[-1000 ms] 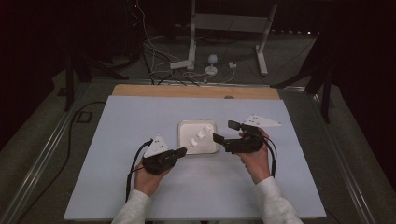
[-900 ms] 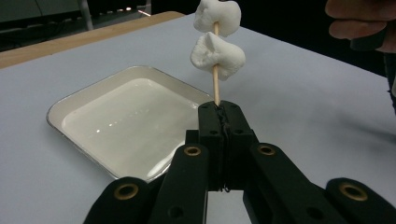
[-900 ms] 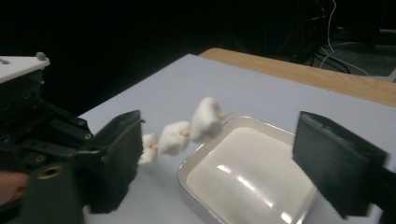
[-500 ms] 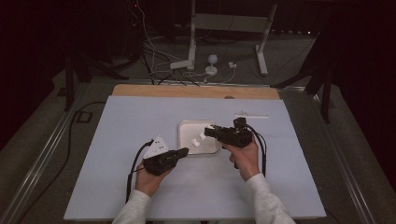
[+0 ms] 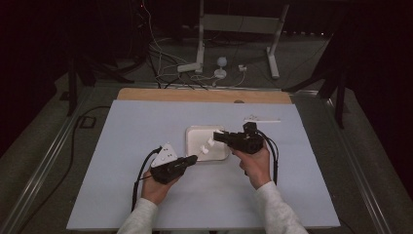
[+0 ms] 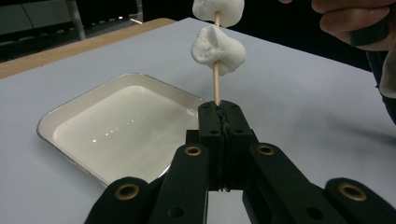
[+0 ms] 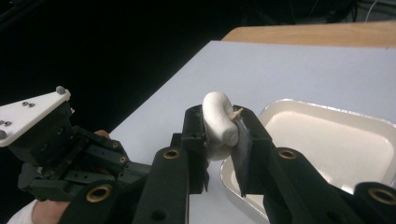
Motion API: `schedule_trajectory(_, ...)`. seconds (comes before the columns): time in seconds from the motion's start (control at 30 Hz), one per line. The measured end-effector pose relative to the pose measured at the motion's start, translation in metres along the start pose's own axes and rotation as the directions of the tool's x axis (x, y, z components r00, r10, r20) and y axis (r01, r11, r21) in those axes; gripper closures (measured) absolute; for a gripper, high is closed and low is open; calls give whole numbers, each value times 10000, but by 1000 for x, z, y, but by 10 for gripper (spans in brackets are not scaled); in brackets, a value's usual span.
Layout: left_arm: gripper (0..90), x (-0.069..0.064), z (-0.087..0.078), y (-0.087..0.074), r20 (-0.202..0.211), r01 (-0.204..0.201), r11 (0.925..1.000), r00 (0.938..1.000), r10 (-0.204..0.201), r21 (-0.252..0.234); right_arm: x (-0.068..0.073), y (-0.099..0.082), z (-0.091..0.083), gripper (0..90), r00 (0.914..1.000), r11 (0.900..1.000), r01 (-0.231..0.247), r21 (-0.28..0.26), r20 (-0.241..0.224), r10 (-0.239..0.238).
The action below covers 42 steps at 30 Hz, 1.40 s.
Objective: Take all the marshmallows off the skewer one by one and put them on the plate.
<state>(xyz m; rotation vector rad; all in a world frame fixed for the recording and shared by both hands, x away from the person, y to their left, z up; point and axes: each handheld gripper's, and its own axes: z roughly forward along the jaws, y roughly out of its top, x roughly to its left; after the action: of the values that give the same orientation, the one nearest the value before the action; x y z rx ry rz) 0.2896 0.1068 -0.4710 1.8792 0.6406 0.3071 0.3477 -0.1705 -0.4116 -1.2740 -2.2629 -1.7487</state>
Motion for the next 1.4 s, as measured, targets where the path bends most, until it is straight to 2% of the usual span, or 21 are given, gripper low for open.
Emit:
schedule_trajectory(0.53,900,-2,-7,2,-231,-335,9993,9992,332,-156,8,8,-8,782,10000,9981,87,-614,39,-85)
schedule_trajectory(1.0,900,-1,-10,1,-439,-525,9986,9977,522,-59,10,11,-12,792,9998,9938,81,-1111,170,-63)
schedule_trajectory(1.13,900,1,-10,0,-529,-621,9980,9966,627,112,10,12,-15,798,9995,9910,118,-1332,296,-80)
schedule_trajectory(1.17,900,1,-11,-1,-542,-603,9981,9967,609,122,10,12,-15,798,9995,9910,118,-1332,296,-80)
schedule_trajectory(1.23,900,3,-11,-3,-706,-594,9974,9956,621,399,8,14,-22,799,9995,9853,0,-1707,325,56)
schedule_trajectory(1.27,900,5,-11,-5,-702,-491,9980,9962,517,391,6,16,-26,798,9994,9826,-32,-1856,329,95)
schedule_trajectory(1.33,900,6,-13,-5,-733,-393,9987,9964,416,320,6,17,-29,797,9993,9821,15,-1884,361,54)
schedule_trajectory(1.37,900,6,-13,-4,-718,-354,9991,9967,372,250,6,18,-32,793,9985,9848,269,-1715,507,-184)
schedule_trajectory(1.4,900,6,-13,-4,-699,-354,9991,9969,368,215,6,18,-32,793,9985,9848,269,-1715,507,-184)
